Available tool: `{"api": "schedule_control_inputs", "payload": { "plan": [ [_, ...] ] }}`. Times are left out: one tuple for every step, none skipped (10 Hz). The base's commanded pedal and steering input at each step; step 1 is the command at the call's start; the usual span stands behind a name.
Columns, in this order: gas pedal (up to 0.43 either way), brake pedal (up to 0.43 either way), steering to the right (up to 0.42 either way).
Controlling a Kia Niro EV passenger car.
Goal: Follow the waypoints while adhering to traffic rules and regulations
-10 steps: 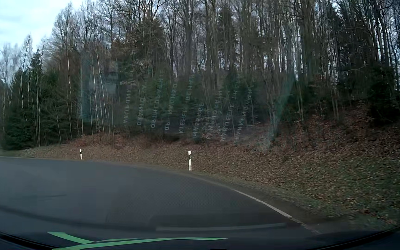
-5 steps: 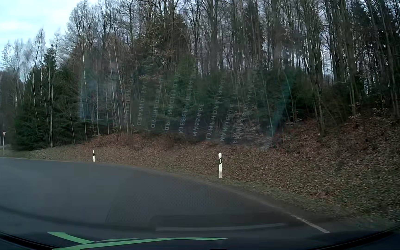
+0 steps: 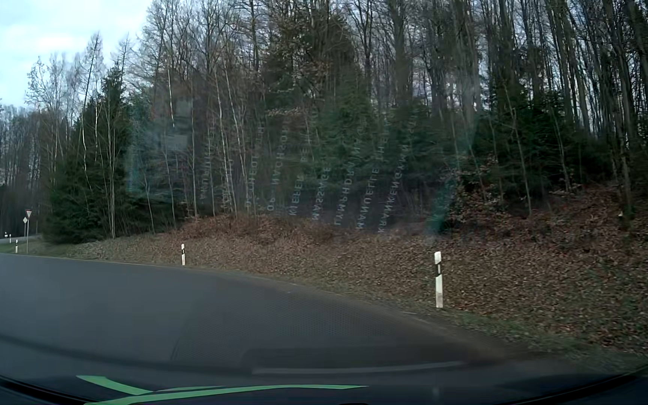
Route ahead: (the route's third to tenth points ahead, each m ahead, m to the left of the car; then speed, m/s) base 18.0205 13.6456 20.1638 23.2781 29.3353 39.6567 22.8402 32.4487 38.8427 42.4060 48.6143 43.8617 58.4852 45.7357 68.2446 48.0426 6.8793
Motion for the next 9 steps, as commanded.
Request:
{"api": "schedule_control_inputs", "payload": {
  "plan": [
    [0.087,0.000,-0.160],
    [0.098,0.000,-0.169],
    [0.098,0.000,-0.180],
    [0.098,0.000,-0.190],
    [0.098,0.000,-0.197],
    [0.110,0.000,-0.203],
    [0.110,0.000,-0.209],
    [0.110,0.000,-0.214],
    [0.110,0.000,-0.216]
  ]
}}
